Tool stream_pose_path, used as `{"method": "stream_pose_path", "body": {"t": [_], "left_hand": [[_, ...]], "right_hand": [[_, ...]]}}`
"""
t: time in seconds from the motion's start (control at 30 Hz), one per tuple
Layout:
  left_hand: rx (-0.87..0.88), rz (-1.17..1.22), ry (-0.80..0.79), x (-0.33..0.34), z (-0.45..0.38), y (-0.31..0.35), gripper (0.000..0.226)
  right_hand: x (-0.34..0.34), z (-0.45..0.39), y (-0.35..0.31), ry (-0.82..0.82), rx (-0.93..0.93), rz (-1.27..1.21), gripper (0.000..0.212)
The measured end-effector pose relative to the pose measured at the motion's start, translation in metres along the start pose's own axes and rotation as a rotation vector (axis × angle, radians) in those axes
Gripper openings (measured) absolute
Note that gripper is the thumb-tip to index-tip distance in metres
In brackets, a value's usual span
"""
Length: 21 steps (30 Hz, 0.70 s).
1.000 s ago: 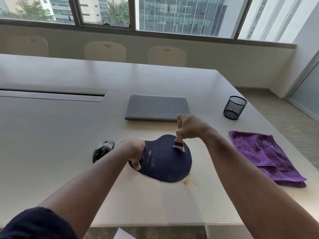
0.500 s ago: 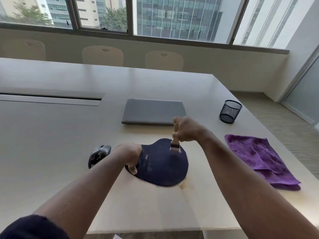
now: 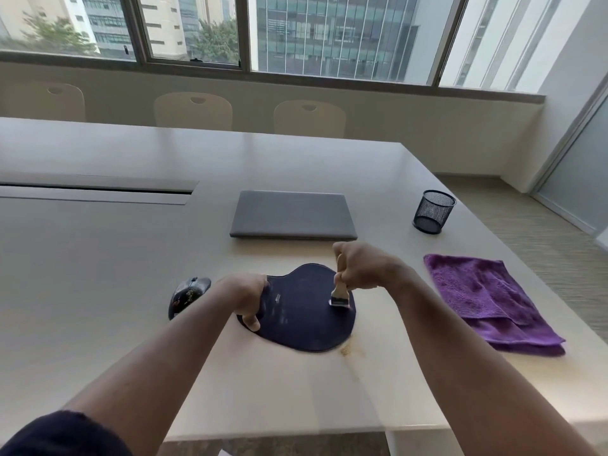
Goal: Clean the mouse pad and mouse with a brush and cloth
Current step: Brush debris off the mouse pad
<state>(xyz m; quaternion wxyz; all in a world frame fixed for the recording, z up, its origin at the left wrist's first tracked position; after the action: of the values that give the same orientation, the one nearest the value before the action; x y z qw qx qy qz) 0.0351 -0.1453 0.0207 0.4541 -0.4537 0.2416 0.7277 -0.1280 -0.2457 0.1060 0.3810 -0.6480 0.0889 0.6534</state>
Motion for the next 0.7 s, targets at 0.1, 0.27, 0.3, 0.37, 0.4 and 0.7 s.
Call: {"method": "stream_pose_path", "body": {"t": [0.1,0.27,0.3,0.37,0.4,0.7], "left_hand": [[-0.003,0.018,0.000,0.001,0.001,-0.001,0.075],[0.001,0.042,0.002,0.004,0.003,-0.004,0.088],[0.004,0.050,0.004,0.004,0.004,-0.005,0.089],[0.014,0.073,0.000,0.006,0.005,-0.005,0.091],[0.020,0.088,-0.004,0.008,0.006,-0.005,0.093],[0.113,0.301,-0.027,0.033,0.024,-0.013,0.091]], "right_hand": [[0.001,0.004,-0.001,-0.022,0.008,-0.082,0.026],[-0.005,0.009,-0.002,0.119,-0.023,0.021,0.026],[-0.002,0.010,-0.002,0.094,-0.029,0.021,0.027],[0.002,0.014,-0.003,0.070,-0.030,-0.004,0.028],[0.002,0.016,-0.003,0.091,-0.031,-0.029,0.029],[0.011,0.046,-0.001,0.259,-0.043,-0.179,0.024]]}}
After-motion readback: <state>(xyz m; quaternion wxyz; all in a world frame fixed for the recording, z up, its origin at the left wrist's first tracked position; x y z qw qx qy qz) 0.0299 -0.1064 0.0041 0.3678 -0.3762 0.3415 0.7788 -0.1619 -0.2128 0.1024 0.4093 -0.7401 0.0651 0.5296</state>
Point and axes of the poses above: each hand's wrist, its own z-axis away from the middle knuckle, its own x-axis out of the palm, y = z × x, the point moved 9 cm from there along -z, towards the middle knuckle, and after that the axes turned 10 degrees about -x, right-handed, at the moved point
